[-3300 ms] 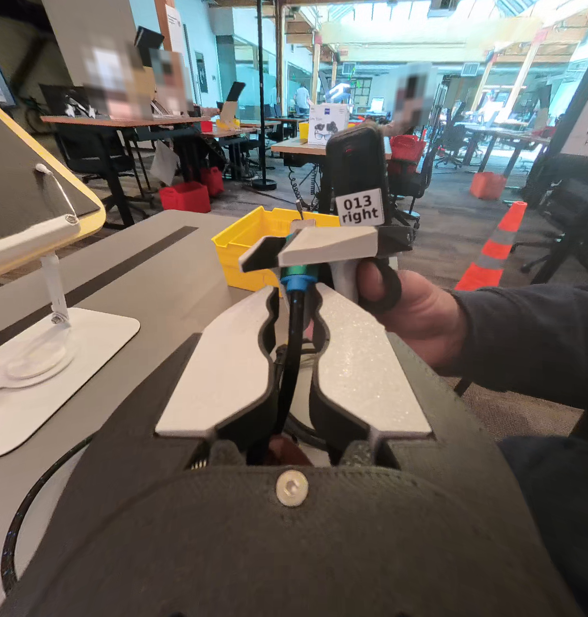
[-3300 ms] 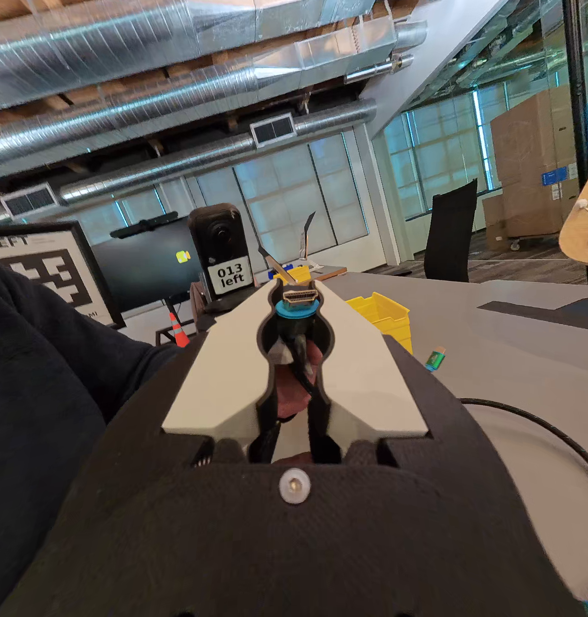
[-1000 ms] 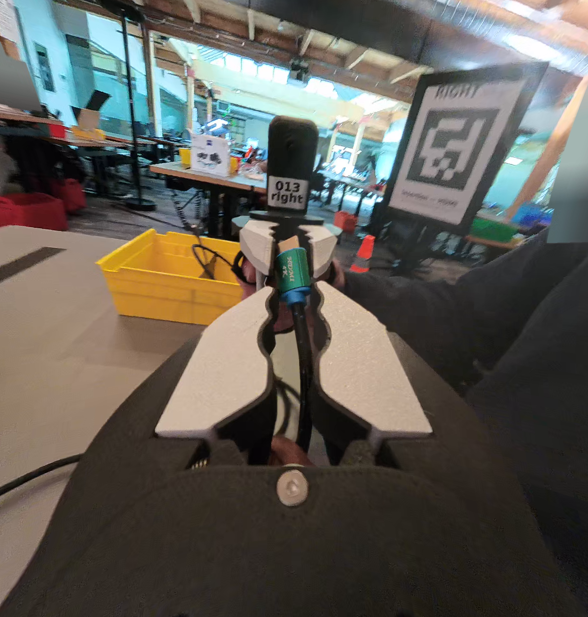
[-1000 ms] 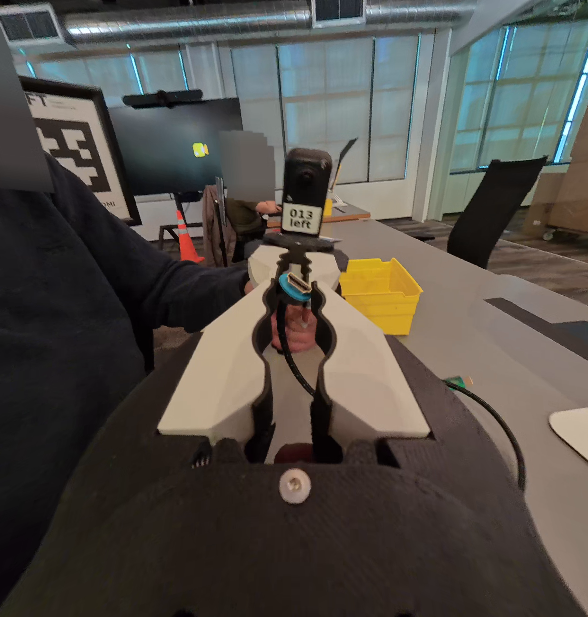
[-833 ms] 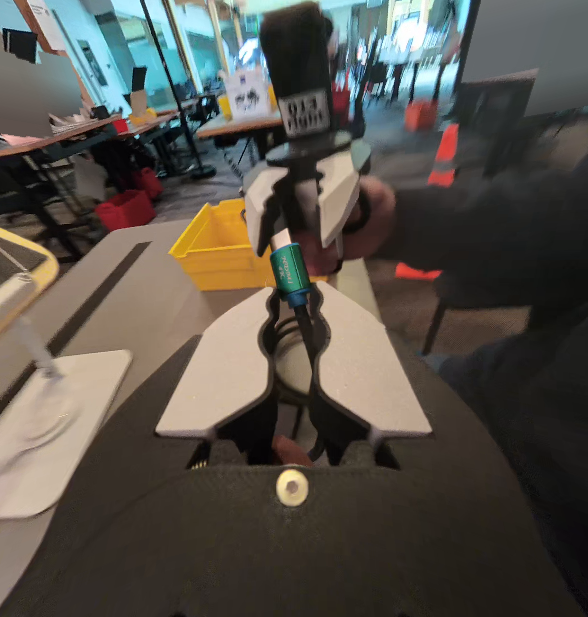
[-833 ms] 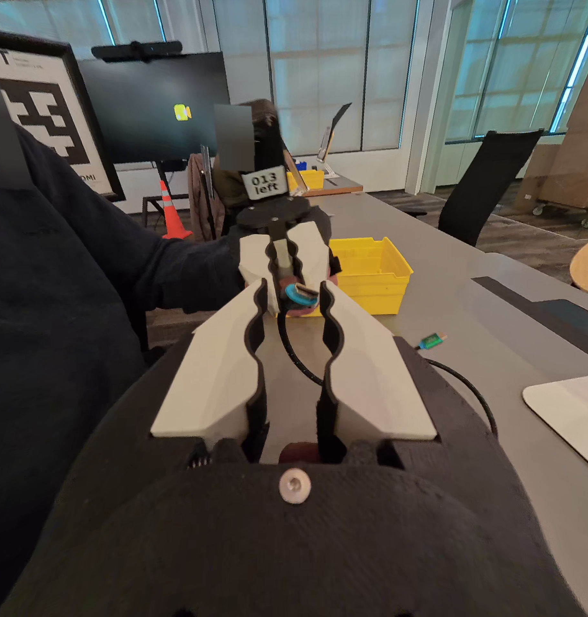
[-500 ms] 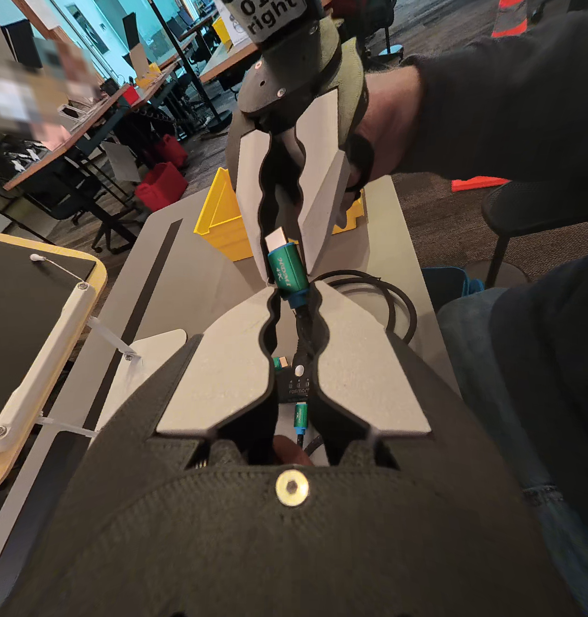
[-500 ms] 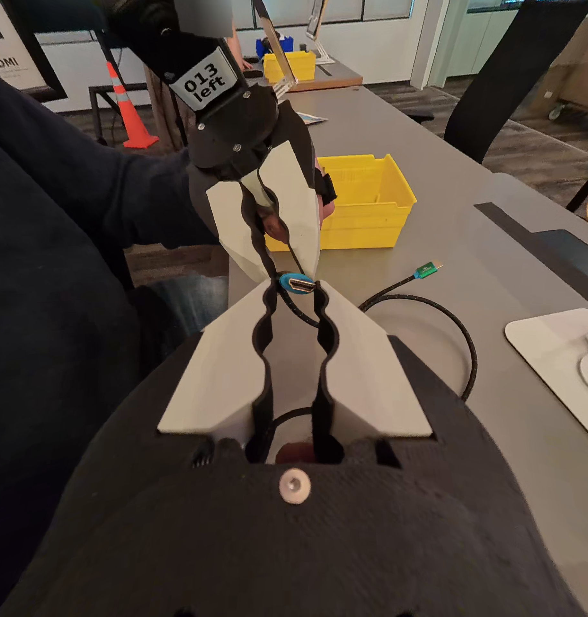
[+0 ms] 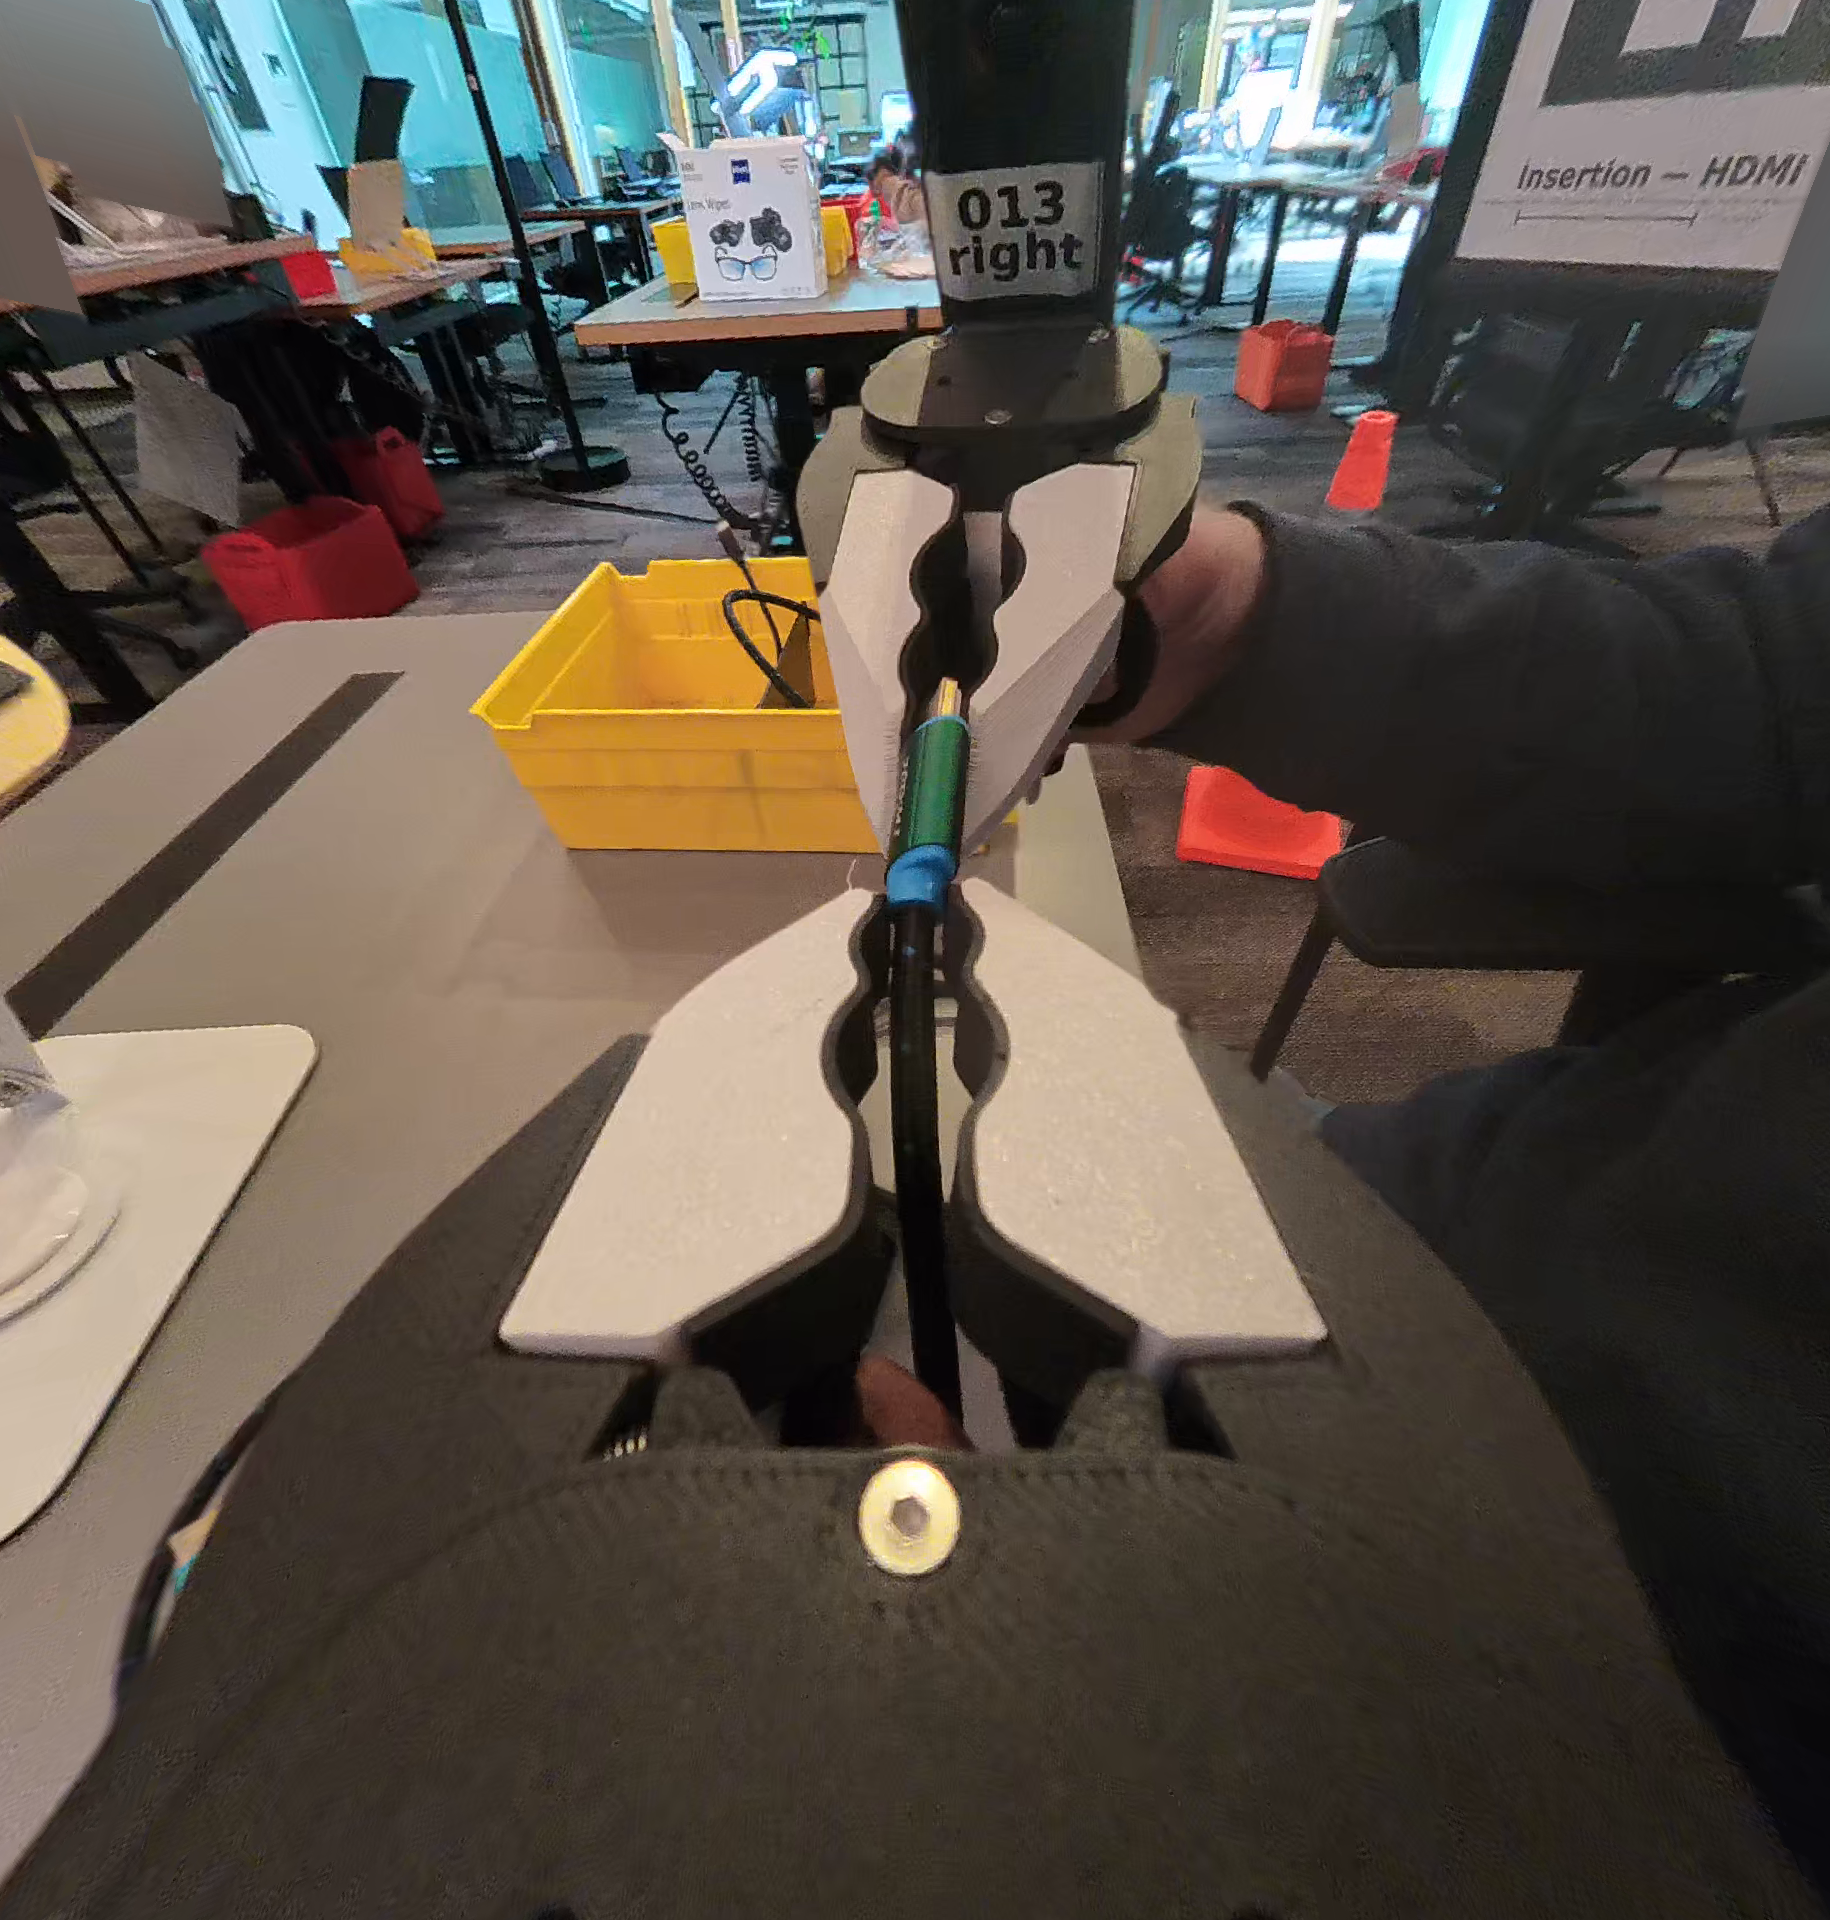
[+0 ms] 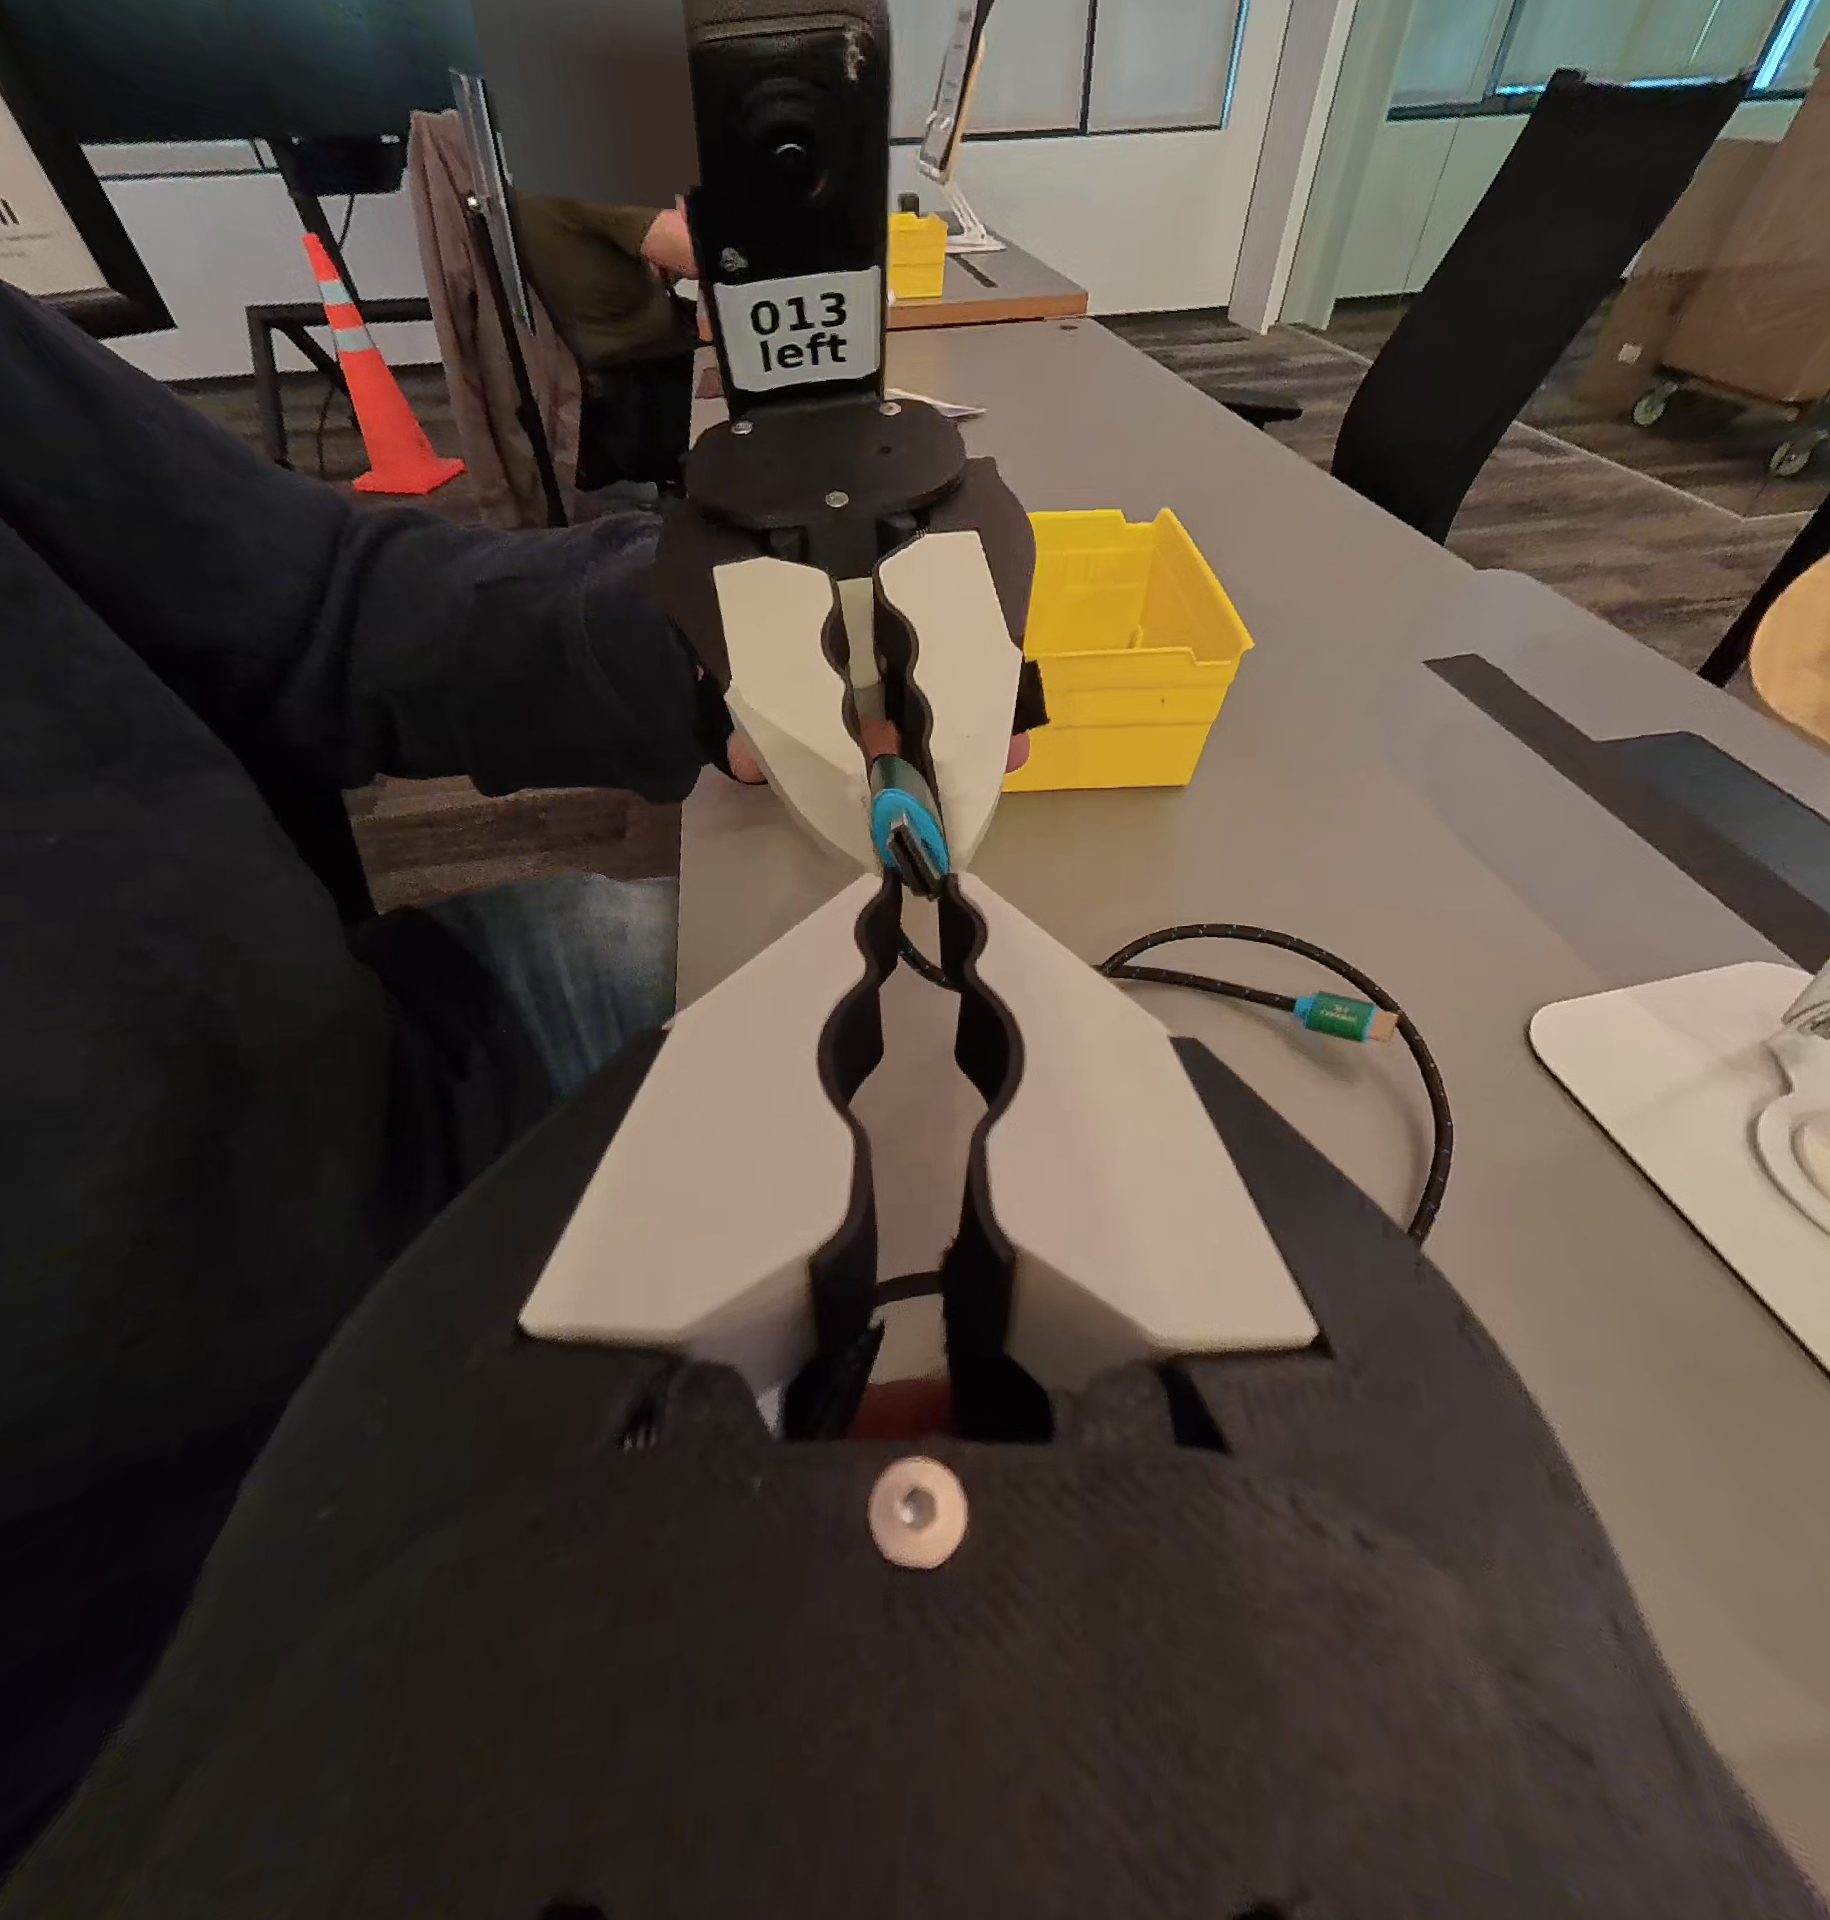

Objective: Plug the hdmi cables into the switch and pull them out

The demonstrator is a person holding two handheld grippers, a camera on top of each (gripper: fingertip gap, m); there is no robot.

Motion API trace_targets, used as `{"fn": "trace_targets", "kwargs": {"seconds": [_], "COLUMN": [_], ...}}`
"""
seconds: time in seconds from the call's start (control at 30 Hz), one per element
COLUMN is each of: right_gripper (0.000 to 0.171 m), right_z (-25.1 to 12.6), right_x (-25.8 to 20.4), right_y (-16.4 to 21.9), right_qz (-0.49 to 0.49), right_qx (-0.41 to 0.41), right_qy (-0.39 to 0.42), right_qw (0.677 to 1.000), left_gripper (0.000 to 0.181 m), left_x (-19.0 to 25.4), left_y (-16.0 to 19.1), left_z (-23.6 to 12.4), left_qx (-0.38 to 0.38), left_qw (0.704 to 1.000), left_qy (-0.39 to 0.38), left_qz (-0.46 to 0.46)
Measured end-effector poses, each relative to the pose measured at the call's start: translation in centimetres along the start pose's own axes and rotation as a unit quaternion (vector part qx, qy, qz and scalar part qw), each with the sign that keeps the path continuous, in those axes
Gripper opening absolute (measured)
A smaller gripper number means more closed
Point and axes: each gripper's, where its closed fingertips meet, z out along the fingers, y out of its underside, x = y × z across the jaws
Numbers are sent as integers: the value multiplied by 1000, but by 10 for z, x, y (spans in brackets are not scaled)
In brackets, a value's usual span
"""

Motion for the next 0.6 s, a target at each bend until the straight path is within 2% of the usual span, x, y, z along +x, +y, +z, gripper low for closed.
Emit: {"fn": "trace_targets", "kwargs": {"seconds": [0.07, 0.13, 0.23, 0.43, 0.53, 0.6], "right_gripper": [8, 21, 36, 33, 31, 22], "right_z": [-1, -3, -2, 3, 4, 4], "right_x": [1, -1, -6, -2, -5, -4], "right_y": [0, -3, -2, -9, -10, -8], "right_qz": [30, 76, 126, 165, 161, 157], "right_qx": [5, 19, 22, 30, 21, 11], "right_qy": [-12, -40, -73, -61, -57, -46], "right_qw": [999, 996, 989, 984, 985, 986], "left_gripper": [9, 8, 8, 8, 8, 8], "left_x": [-3, -8, -14, -14, -14, -14], "left_y": [1, 0, -7, -9, -7, -7], "left_z": [2, 1, -1, 0, 1, 2], "left_qx": [-13, -33, -63, -133, -153, -155], "left_qw": [999, 992, 965, 887, 865, 859], "left_qy": [-25, -72, -148, -223, -236, -240], "left_qz": [28, 94, 208, 381, 415, 424]}}
